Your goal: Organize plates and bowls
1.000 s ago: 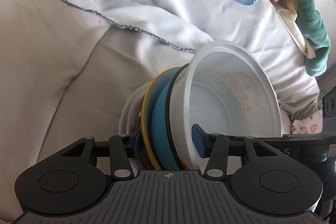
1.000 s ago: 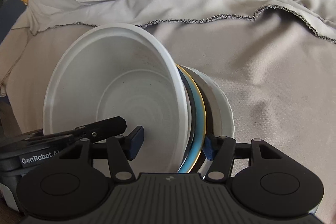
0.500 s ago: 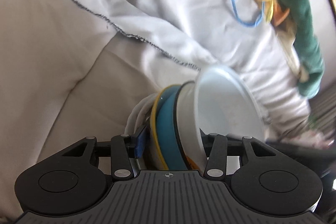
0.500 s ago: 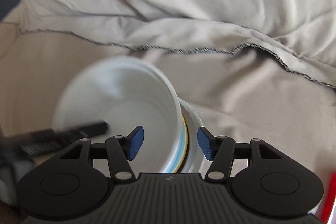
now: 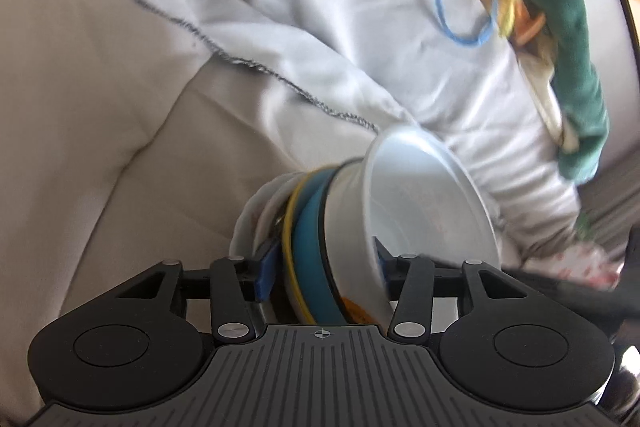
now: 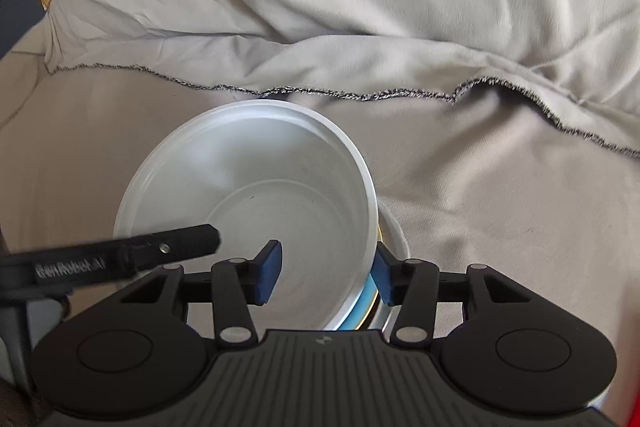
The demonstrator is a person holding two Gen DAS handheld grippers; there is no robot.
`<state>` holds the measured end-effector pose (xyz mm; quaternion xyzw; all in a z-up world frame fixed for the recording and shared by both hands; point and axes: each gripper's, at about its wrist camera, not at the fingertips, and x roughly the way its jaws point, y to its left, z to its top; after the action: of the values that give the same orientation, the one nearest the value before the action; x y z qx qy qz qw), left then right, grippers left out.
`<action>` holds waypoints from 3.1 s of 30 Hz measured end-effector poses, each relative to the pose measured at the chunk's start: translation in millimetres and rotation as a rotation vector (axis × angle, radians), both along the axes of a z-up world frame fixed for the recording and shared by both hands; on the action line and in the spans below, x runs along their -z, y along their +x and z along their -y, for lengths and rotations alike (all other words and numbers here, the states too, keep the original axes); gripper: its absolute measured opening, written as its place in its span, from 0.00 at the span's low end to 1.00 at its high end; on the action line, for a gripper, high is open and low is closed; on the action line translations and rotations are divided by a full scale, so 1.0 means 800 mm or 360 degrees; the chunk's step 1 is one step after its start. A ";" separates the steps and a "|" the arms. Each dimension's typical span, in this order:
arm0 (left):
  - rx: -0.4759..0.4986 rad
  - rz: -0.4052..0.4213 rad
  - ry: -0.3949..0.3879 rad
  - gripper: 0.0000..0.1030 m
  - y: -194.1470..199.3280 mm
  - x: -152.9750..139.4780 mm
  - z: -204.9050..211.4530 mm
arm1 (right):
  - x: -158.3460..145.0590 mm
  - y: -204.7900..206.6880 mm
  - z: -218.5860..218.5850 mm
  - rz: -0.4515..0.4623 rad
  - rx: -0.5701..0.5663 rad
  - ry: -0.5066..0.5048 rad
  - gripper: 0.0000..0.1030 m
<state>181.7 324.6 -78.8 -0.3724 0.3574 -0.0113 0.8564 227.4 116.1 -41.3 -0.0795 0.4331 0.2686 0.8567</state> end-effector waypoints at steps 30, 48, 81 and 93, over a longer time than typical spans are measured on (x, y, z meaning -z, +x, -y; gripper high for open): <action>-0.0075 0.0228 -0.0050 0.41 -0.017 -0.018 -0.006 | -0.003 -0.024 0.007 0.0084 0.0028 -0.0008 0.42; -0.0261 0.0395 0.0314 0.31 -0.053 -0.104 0.096 | -0.053 -0.069 0.125 0.0289 0.0142 0.0285 0.41; 0.0938 -0.0333 0.0352 0.23 0.134 0.027 0.532 | 0.088 -0.022 0.561 -0.0136 0.1096 0.0530 0.40; 0.0535 -0.0265 0.0547 0.24 0.018 -0.022 0.360 | 0.037 -0.034 0.376 -0.0178 0.0484 0.0534 0.41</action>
<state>195.8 36.6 -61.6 -0.1564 0.4802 -0.0619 0.8609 200.0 -184.4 -71.1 0.1453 0.4362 0.2086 0.8632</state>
